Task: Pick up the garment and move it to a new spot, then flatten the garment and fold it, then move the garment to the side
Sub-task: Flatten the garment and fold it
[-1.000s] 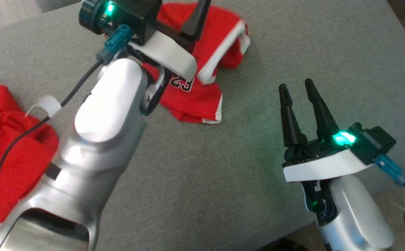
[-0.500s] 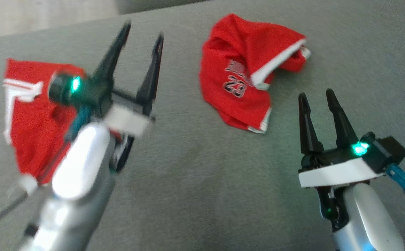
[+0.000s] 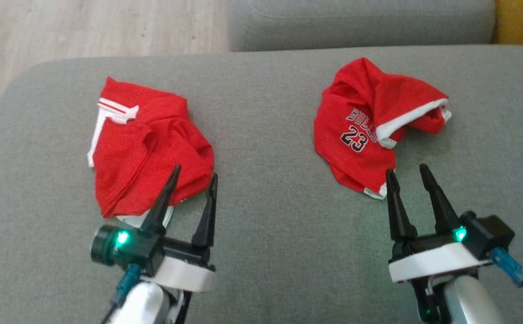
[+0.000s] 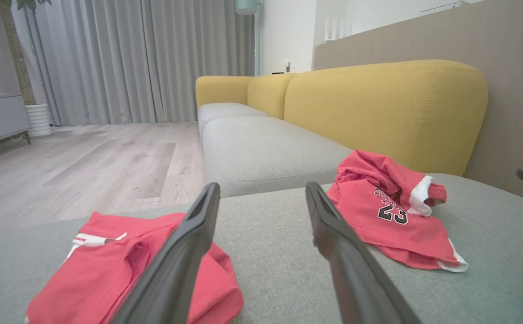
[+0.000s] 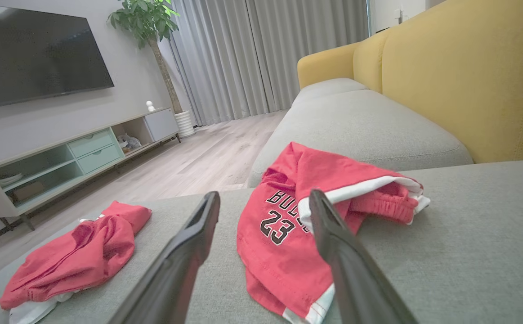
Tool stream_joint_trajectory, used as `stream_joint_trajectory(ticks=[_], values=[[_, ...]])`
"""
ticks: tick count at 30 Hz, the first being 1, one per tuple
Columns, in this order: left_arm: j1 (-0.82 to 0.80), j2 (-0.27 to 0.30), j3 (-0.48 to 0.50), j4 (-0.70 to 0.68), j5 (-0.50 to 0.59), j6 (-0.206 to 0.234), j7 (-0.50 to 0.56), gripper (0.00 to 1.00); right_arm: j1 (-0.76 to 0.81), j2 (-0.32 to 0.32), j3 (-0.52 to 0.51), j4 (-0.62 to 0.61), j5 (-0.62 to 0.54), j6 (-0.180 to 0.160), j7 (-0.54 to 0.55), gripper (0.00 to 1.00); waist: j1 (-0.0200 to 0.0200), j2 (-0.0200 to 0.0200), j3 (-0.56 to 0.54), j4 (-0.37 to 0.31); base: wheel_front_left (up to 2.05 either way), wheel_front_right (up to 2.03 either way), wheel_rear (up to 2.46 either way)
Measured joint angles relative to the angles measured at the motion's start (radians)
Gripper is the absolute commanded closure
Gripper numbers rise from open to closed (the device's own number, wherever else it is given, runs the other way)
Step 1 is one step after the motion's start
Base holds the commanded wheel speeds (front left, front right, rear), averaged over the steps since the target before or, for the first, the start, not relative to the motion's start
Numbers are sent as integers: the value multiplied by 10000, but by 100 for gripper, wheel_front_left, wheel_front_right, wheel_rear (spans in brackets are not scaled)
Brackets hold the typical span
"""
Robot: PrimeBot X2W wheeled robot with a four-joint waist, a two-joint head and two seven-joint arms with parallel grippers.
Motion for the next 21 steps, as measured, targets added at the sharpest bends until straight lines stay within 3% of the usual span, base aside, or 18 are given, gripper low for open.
stream_joint_trajectory(ticks=[5, 9, 16, 21], values=[[366, -374, 215, -245, 100, 71, 0, 0, 135, 0, -8, 35, -23, 0, 0, 0, 0, 0, -136, 117, 0, 0, 0], [365, -533, 405, -313, 322, -117, 0, 0, 126, 2, -61, 40, -157, 0, 0, 0, 3, 0, -44, 162, 0, 0, 0], [284, -767, 633, -307, 470, -362, 0, 0, -295, 2, 109, 757, -1258, 0, 8, 0, 3, 0, 305, 408, 0, 0, 0], [178, -922, 662, -196, 571, -548, 0, 0, -1353, -2, 71, 1912, -2516, 0, 859, 0, 4, 0, 625, 754, 0, 0, 0]])
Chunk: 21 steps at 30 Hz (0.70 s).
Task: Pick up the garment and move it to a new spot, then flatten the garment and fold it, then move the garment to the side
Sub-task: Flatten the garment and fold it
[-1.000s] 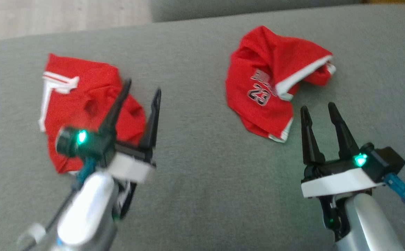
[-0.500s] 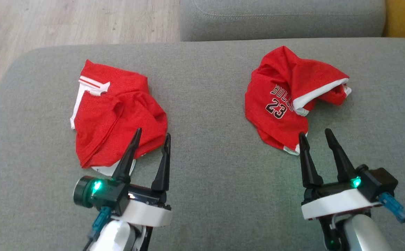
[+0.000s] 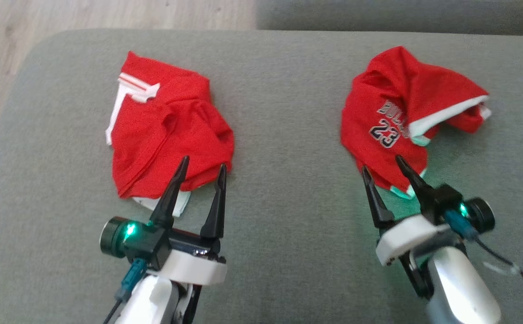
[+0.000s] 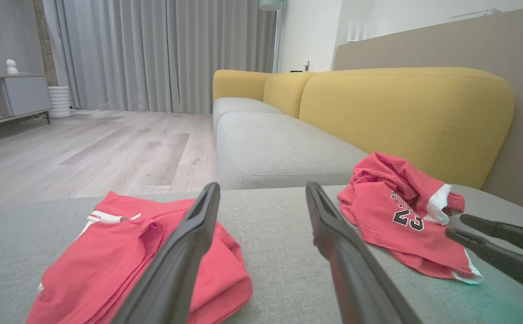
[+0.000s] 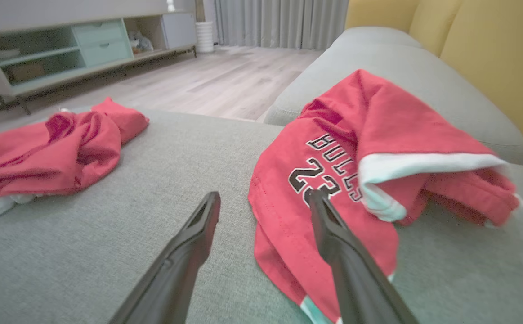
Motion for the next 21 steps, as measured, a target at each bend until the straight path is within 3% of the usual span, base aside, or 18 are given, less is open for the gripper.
stream_joint_trajectory(ticks=[12, 21], values=[[-337, -257, 84, 272, 73, -270, 0, 0, -1287, -13, -1085, 2002, -1939, 0, 1532, 0, 0, 0, 584, 907, 0, 0, 0], [-636, -316, -142, 364, 474, -397, 0, 0, -2081, -12, -1271, 2594, -1971, 0, 1639, 0, -2, 0, 970, 1061, 0, 0, 0]])
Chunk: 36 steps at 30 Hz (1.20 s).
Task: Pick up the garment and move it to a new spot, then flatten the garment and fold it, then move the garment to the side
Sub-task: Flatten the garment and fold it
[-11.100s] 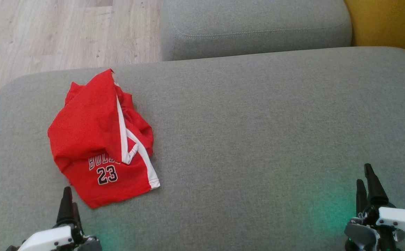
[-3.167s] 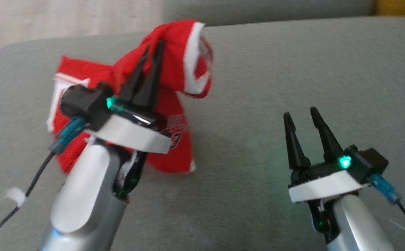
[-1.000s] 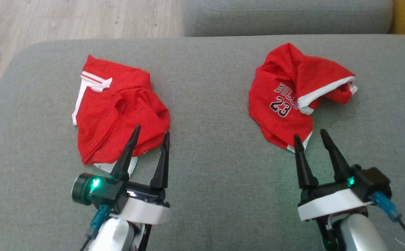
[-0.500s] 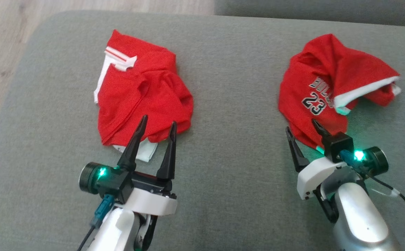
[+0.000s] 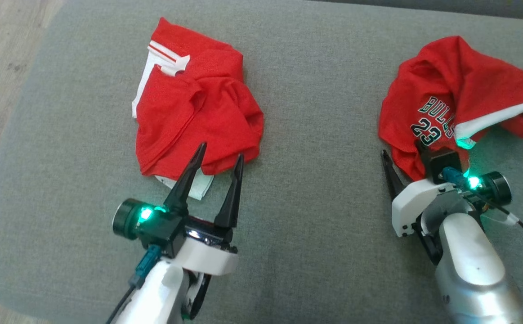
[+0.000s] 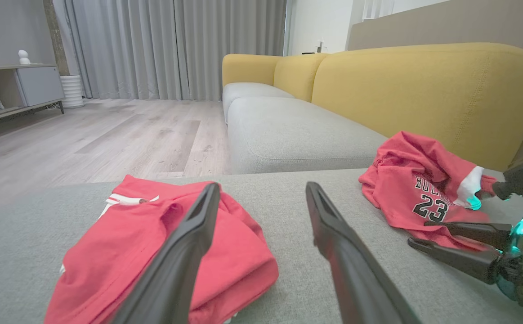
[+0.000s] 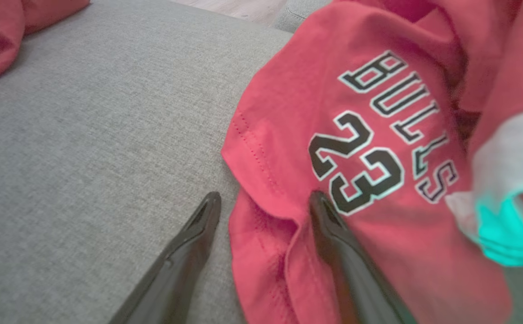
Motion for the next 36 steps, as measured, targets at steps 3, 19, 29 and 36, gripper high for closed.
stream_joint_trajectory(ticks=[3, 19, 29, 36], values=[[-163, -4, 10, 0, 31, 4, 0, 0, -107, 2, -31, 102, 54, 2, -44, 0, 1, 0, 79, 6, 0, 0, 0], [107, -13, 153, -17, 2, 17, 0, 0, -375, -69, 1331, 667, 2148, 2, -1306, 100, 1, 0, -814, -177, 0, 0, 0], [476, -12, 748, -69, -69, -219, 0, 0, -2747, -111, 2780, -506, 4571, 2, -1983, 100, 1, 0, -1542, -170, 0, 0, 0], [856, 69, 1003, -63, 36, -314, 0, 0, -4741, -115, 2403, -869, 6088, 2, -2408, 100, 0, 0, -1943, -321, 0, 0, 0]])
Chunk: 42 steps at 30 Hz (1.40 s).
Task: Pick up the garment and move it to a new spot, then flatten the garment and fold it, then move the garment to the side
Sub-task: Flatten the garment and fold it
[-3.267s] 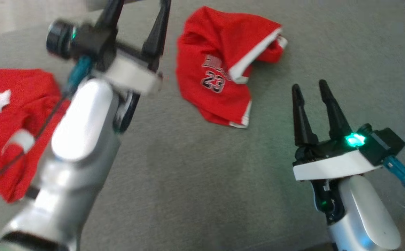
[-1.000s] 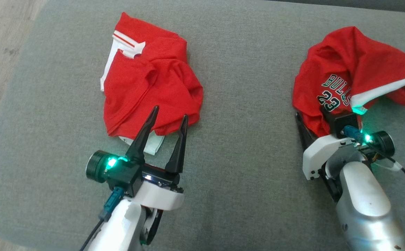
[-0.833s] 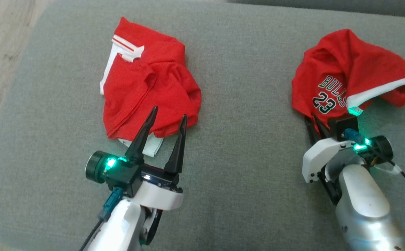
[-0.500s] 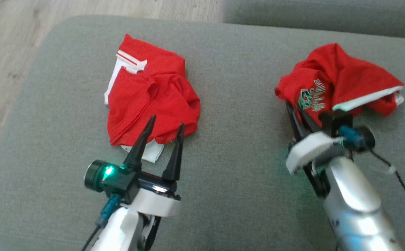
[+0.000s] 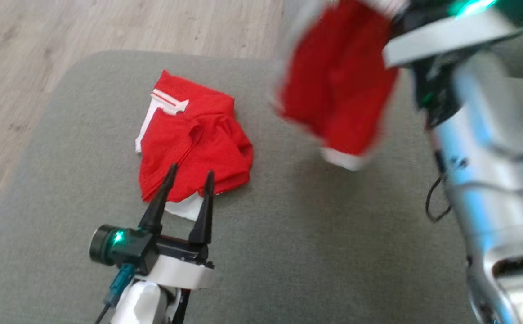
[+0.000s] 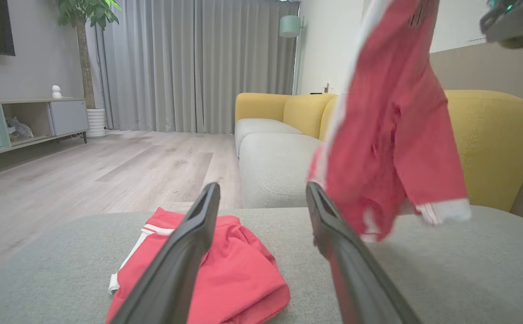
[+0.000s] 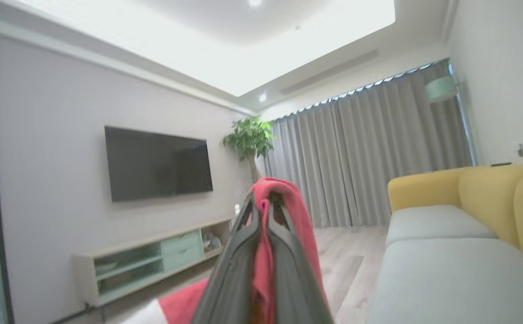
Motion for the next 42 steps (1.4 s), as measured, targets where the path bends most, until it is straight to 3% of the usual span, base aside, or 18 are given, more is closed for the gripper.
stream_joint_trajectory(ticks=[6, 12, 18, 19, 20, 21, 23, 28, 33, 37, 42], values=[[234, 59, 284, -196, 33, 6, 0, 0, -44, -84, -1555, -113, -148, 0, -38, 100, 0, 0, -179, -429, 0, 0, 0], [259, 73, 270, -253, 272, -92, 0, 0, 2832, -993, -1941, -353, -355, 0, 1388, 100, 0, 0, -91, -992, 0, 0, 0], [208, 79, 190, -278, 445, -176, 0, 0, 4654, -1707, -3384, 288, -1549, 0, 2704, 100, 1, 0, 141, -1498, 0, 0, 0], [179, 81, 174, -280, 464, -178, -2, 0, 4705, -1693, -3657, 359, -1965, 0, 2775, 21, 1, 0, 183, -1578, 0, 0, 0], [142, 82, 167, -278, 493, -178, -2, 0, 4723, -1643, -3914, 349, -2387, 0, 2761, 0, 1, 0, 227, -1652, 0, 0, 0], [46, 81, 155, -272, 529, -180, 0, 0, 4707, -1404, -4428, 190, -3290, 0, 2487, 0, 1, 0, 306, -1795, 0, 0, 0], [-34, 82, 163, -267, 529, -178, -2, 0, 4664, -913, -4905, -54, -3678, 0, 2182, 0, 1, 0, 361, -1931, 0, 0, 0], [-184, 71, 182, -224, 493, -213, -2, 0, 4678, -104, -4970, -932, -4803, 0, 1289, 0, 2, 0, 437, -2224, 0, 0, 0], [-205, -4, 318, -215, 2, -265, -2, 0, 5125, 23, -4090, -2184, -4399, 0, 157, 0, 2, 0, 369, -2452, 0, 0, 0], [-246, -38, 349, -199, -391, -263, -2, 0, 6401, 54, -3503, -3195, -3216, 0, -69, 0, 1, 0, 333, -2607, 0, 0, 0], [-306, -65, 403, -182, -719, -251, -2, 0, 7960, 115, -2964, -3977, -2949, 0, -90, 0, 1, 0, 516, -2851, 0, 0, 0]])
